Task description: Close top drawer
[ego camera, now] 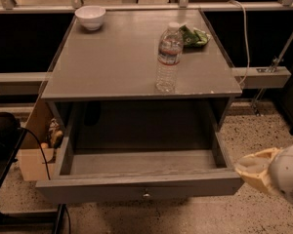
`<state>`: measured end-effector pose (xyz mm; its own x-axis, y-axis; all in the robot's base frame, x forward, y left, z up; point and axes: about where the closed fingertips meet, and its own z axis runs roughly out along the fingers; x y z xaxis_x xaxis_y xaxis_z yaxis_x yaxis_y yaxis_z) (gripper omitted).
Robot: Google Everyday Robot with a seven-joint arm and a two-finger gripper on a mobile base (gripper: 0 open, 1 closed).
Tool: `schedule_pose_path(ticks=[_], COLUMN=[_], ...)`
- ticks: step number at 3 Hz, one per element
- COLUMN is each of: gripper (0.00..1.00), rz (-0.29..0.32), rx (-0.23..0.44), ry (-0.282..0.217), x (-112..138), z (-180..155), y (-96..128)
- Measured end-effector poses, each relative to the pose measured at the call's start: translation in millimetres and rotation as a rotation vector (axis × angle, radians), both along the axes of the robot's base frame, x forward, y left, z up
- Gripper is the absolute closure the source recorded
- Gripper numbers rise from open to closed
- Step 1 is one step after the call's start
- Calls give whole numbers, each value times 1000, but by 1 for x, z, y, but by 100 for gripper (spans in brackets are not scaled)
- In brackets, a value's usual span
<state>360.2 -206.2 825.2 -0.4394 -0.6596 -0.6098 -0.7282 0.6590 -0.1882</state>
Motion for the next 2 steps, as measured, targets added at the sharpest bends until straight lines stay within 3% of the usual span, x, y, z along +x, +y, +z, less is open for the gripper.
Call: schedule_pose_path(ticks=[1, 2], gripper=[100, 100], rz=[-102, -126], rx=[93, 256], ry=[-6, -15], x=[-15, -23], z=[-41, -70], y=[-9, -12])
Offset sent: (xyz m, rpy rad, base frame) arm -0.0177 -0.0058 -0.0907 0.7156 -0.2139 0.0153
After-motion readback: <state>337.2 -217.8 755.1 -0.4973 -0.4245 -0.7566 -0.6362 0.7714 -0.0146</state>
